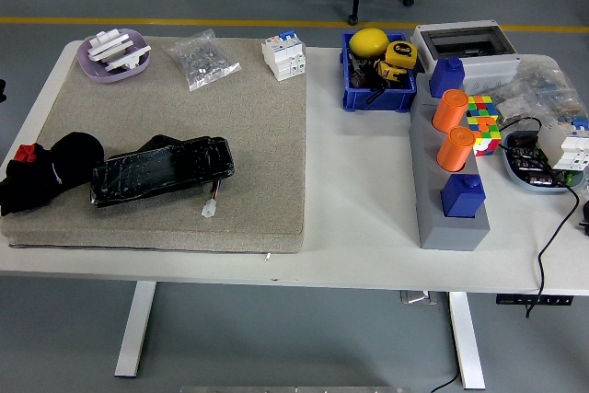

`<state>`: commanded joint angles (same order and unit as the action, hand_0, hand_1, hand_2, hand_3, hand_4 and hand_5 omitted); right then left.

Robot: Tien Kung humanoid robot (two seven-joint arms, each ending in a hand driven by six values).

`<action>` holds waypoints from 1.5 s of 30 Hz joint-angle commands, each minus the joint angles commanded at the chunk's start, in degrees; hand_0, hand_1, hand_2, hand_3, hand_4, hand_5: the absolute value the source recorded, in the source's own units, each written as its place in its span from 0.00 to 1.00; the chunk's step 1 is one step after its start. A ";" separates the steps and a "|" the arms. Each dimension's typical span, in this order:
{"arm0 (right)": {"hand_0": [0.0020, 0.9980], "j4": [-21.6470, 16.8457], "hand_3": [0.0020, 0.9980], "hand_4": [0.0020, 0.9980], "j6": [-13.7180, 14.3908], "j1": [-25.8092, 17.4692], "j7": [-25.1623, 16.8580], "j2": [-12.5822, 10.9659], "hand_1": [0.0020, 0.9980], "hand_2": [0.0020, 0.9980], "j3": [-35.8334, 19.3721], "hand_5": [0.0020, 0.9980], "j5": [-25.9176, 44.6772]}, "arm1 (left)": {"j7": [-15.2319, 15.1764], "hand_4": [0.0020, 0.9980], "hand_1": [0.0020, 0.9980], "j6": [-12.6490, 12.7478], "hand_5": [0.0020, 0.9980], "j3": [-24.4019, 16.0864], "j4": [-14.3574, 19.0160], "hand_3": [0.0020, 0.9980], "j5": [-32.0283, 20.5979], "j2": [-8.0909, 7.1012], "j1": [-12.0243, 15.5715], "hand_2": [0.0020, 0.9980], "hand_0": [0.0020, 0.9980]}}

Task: Pick the rag up,wipe the panel,place it on the desk

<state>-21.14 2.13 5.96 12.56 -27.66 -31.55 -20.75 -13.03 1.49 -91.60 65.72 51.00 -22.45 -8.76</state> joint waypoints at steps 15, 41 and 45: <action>0.76 -0.02 0.61 1.00 -0.04 -0.01 0.00 -0.11 0.61 0.63 0.14 0.62 0.01 | 0.00 0.79 0.64 0.01 0.08 0.09 -0.20 0.59 0.10 0.01 -0.01 0.62 0.58; 0.76 -0.03 0.61 1.00 -0.21 0.07 0.08 -0.15 0.61 0.63 0.65 0.62 0.25 | -0.01 0.78 0.64 -0.02 0.08 0.39 0.09 0.59 0.02 -0.11 -0.10 0.62 0.58; 0.76 -0.06 0.61 1.00 -0.20 0.12 0.07 -0.12 0.61 0.63 0.55 0.62 0.18 | -0.01 0.78 0.64 -0.03 0.08 0.30 0.19 0.59 -0.08 -0.05 -0.05 0.62 0.58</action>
<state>-21.20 1.93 6.08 12.63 -27.77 -30.99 -20.57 -13.04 1.46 -91.30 65.91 50.92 -22.50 -8.81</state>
